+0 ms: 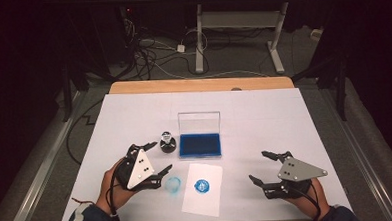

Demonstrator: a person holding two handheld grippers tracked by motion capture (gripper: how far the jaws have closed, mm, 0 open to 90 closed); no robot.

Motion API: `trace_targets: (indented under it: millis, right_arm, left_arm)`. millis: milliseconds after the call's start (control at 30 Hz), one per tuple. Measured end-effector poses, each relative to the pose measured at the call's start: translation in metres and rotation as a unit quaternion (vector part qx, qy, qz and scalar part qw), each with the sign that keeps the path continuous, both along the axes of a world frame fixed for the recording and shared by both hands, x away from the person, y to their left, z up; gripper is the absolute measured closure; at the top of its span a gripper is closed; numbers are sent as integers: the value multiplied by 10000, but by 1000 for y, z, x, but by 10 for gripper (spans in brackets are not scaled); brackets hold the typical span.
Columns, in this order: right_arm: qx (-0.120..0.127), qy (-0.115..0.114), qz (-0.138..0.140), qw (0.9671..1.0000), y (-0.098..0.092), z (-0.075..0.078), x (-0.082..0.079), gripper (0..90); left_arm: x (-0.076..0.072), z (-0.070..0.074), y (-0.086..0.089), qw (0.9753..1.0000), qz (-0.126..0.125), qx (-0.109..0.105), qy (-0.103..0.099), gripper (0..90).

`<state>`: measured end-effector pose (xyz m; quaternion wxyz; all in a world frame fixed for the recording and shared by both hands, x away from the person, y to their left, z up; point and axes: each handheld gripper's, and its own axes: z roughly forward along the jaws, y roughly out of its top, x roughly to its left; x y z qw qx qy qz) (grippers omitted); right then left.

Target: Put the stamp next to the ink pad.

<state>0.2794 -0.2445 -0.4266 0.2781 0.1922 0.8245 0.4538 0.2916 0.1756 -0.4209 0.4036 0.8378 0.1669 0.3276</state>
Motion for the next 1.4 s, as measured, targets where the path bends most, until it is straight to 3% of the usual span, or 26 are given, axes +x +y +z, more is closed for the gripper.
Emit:
trace_targets:
  millis: [333,500,600,800,967,1033,1133,1400]
  right_arm:
    - [3,-5,-46,10000,-2,0,-1,221]
    - [38,21,-69,10000,-4,-1,-1,218]
    - [40,49,-92,9999,-4,-2,1,218]
    - [10,55,-96,9999,-4,-4,1,217]
    - [11,27,-131,9999,-5,-4,-1,212]
    - [8,15,-146,9999,-5,-4,-1,208]
    - [11,9,-164,9999,-7,-4,-2,202]
    - [23,19,-205,9998,-8,-5,-2,197]
  left_arm:
    - [-4,-17,11,9997,64,-11,218,220]
    - [-9,-25,16,9997,92,125,205,219]
    - [-10,-29,20,9996,178,80,226,175]
    - [-15,-37,31,9991,244,-1,341,175]
    - [-16,-44,42,9979,361,-202,499,145]
    - [-17,-48,45,9977,424,-141,504,146]
    - [-16,-53,51,9959,544,-302,662,145]
    - [-18,-58,62,9938,717,-378,766,146]
